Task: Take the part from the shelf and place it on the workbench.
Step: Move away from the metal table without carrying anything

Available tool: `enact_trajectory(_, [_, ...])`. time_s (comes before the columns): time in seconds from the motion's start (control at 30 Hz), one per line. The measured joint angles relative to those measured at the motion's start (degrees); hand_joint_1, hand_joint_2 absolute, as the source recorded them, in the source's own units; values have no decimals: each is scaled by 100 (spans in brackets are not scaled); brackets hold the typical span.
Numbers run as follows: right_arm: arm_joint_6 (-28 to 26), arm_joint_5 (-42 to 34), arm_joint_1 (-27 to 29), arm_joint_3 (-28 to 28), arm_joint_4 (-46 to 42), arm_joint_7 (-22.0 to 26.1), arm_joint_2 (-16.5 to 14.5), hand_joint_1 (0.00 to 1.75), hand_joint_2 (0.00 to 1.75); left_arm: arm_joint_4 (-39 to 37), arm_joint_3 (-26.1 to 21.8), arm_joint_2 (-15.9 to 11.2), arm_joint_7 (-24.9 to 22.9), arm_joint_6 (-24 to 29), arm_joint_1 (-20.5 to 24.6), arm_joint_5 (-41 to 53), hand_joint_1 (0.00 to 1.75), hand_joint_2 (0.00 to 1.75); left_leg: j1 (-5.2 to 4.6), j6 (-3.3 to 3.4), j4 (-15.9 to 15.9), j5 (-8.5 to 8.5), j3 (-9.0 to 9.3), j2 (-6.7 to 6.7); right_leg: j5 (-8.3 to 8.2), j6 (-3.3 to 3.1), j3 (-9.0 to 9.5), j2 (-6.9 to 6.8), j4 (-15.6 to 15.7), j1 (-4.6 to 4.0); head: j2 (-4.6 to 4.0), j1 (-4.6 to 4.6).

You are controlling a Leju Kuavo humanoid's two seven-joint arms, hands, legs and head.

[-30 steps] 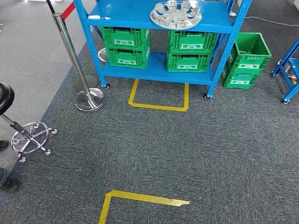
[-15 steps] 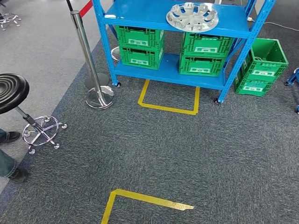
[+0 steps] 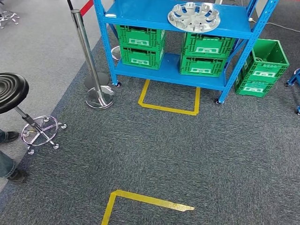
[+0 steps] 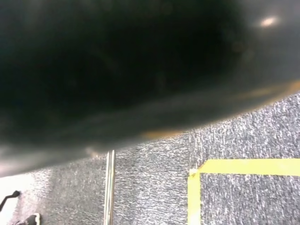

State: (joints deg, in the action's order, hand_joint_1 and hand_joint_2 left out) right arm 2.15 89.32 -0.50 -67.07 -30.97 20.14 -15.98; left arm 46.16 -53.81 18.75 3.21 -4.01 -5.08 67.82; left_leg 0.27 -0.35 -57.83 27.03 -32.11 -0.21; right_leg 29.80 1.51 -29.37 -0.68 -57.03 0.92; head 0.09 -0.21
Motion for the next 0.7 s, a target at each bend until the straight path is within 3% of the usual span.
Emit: enact_trajectory(0.7, [384,-131,-144,-544,237,47,54,0,0,0,-24,0,42,-14,3,112,0,0,-1,15,-4,12,20,0,8,13,-9,-2,2,4,0,-1])
